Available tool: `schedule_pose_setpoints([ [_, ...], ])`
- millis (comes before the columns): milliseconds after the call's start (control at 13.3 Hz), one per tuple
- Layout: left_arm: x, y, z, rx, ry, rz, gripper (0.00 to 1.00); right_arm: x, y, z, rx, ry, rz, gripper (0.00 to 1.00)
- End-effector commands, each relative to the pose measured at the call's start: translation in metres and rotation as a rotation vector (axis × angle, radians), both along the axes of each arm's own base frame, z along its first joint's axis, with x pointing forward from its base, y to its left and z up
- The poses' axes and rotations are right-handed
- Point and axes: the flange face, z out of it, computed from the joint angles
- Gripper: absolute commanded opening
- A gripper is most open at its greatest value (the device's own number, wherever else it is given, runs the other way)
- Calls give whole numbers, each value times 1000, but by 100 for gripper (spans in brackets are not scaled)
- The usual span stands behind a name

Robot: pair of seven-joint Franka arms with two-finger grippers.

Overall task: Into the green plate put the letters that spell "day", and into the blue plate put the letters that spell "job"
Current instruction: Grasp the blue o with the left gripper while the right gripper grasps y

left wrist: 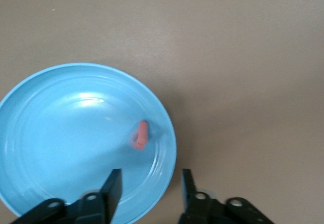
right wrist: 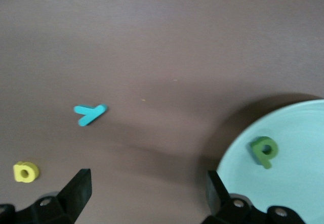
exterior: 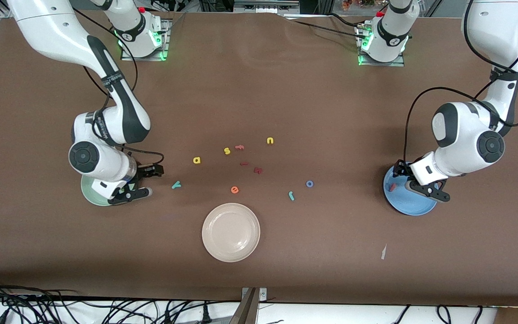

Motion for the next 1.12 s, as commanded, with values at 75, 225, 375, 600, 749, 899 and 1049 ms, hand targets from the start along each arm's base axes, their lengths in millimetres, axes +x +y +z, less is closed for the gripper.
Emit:
schedule_pose_setpoints([
  [75, -2, -15, 8, 6, -17, 7, 73, 3, 25, -4, 27, -61, 27, 100],
  [225, 0, -60, 9, 8, -14, 47, 73, 3, 38, -16, 42, -100, 38, 100],
  [375, 1, -120, 2, 15, -4, 86, 73, 4, 43, -24, 48, -117, 43, 100],
  [600, 3, -192, -14, 19, -8, 148, 73, 3, 50, -39, 56, -127, 56, 100],
  [749, 7, -239, -25, 24, -18, 173, 73, 2, 54, -41, 57, -133, 63, 98],
  [899, 15, -273, -39, 38, -39, 176, 73, 1, 55, -48, 56, -122, 66, 95],
  [1049, 15, -289, -56, 49, -76, 156, 73, -1, 55, -52, 55, -115, 67, 92],
])
